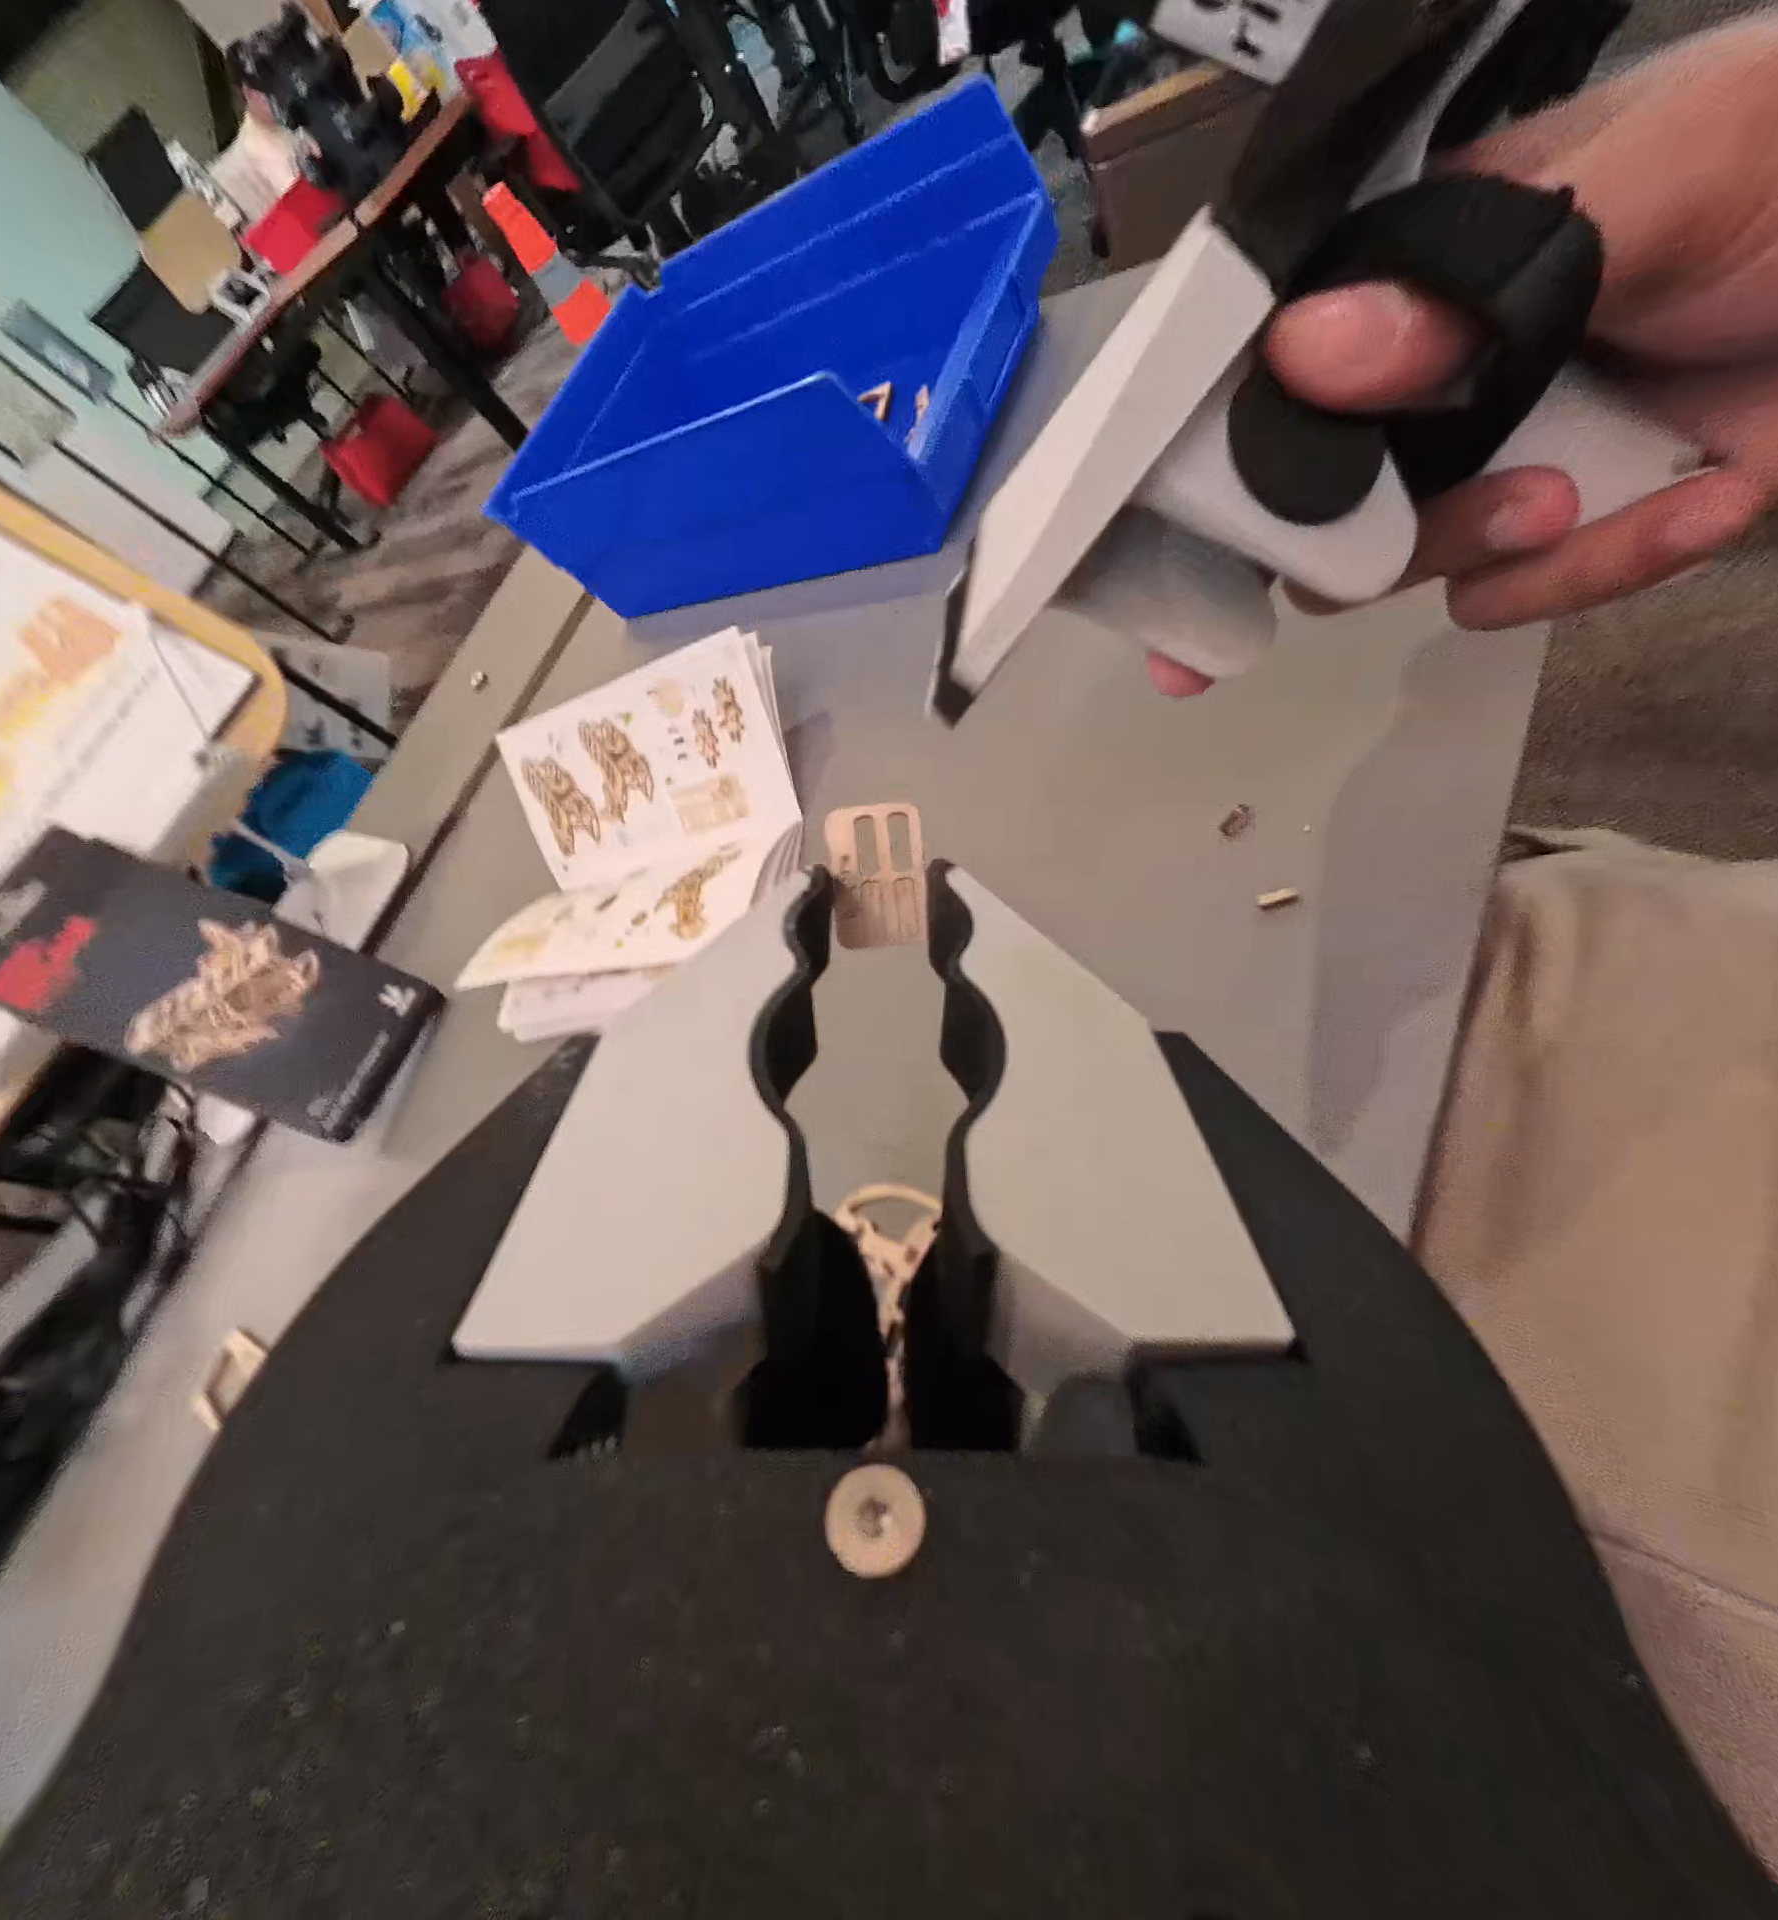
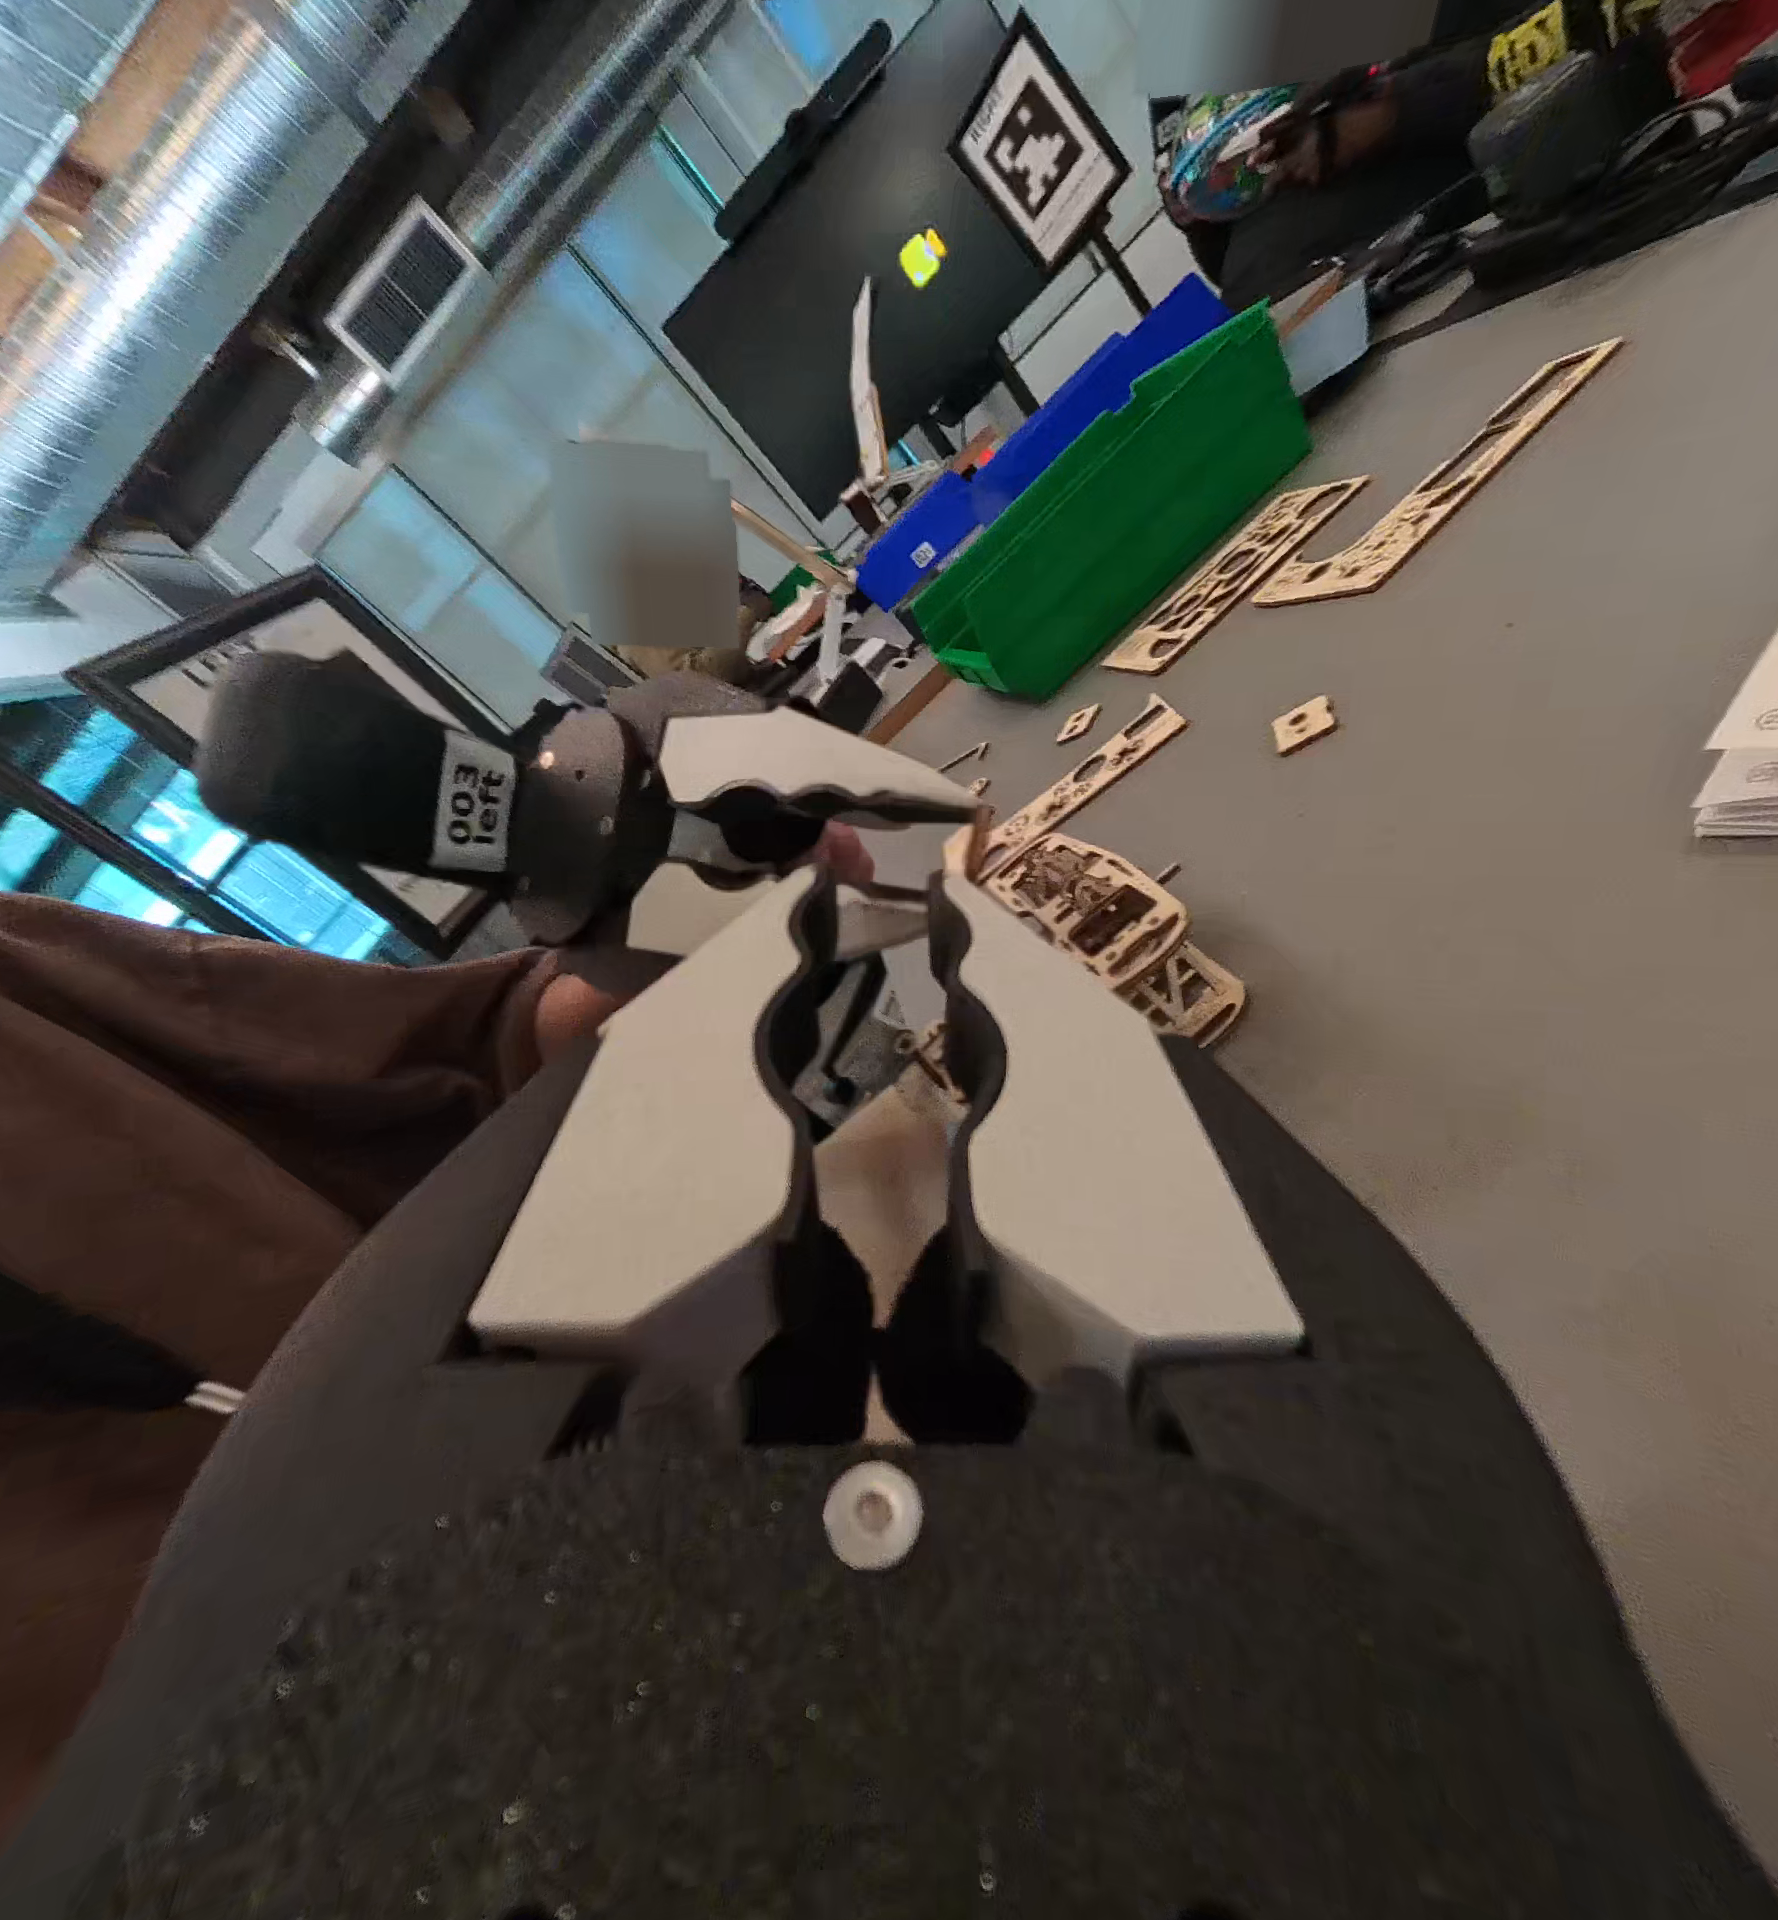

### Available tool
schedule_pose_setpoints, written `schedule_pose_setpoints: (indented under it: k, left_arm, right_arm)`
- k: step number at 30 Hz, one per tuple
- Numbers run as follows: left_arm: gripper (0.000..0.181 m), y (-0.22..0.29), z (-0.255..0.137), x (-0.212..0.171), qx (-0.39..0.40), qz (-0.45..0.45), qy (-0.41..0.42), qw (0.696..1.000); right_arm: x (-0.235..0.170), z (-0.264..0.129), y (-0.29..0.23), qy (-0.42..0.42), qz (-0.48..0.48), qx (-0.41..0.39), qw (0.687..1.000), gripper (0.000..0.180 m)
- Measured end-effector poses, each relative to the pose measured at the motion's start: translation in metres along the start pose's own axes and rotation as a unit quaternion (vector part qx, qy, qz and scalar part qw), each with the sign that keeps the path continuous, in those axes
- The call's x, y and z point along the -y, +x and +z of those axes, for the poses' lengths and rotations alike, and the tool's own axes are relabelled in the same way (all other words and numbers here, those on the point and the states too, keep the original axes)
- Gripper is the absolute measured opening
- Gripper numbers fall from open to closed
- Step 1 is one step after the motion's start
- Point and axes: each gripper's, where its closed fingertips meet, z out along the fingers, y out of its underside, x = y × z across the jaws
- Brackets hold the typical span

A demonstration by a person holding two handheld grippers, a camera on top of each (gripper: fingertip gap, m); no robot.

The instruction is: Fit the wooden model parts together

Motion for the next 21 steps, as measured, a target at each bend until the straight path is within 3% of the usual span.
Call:
schedule_pose_setpoints:
  k: [4, 8, 13, 17, 21]
  left_arm:
    - [0.016, 0.006, 0.017, 0.006, 0.016, 0.015, -0.007, 1.0]
    - [0.016, 0.011, 0.016, 0.009, 0.017, 0.0, -0.002, 1.0]
    - [0.016, 0.014, 0.017, 0.01, 0.02, -0.026, 0.002, 0.999]
    - [0.016, 0.029, 0.013, 0.005, -0.088, -0.146, 0.006, 0.985]
    - [0.022, 0.04, 0.003, -0.004, -0.221, -0.296, 0.015, 0.929]
  right_arm:
    - [-0.011, -0.004, 0.027, -0.035, -0.045, -0.102, 0.993, 0.017]
    - [-0.004, -0.007, 0.024, 0.0, -0.007, -0.077, 0.997, 0.021]
    - [-0.012, 0.0, 0.025, -0.02, -0.009, -0.071, 0.997, 0.001]
    - [-0.023, -0.005, 0.023, -0.084, -0.047, -0.077, 0.992, 0.002]
    - [-0.033, -0.013, 0.015, -0.125, -0.071, -0.058, 0.988, 0.002]
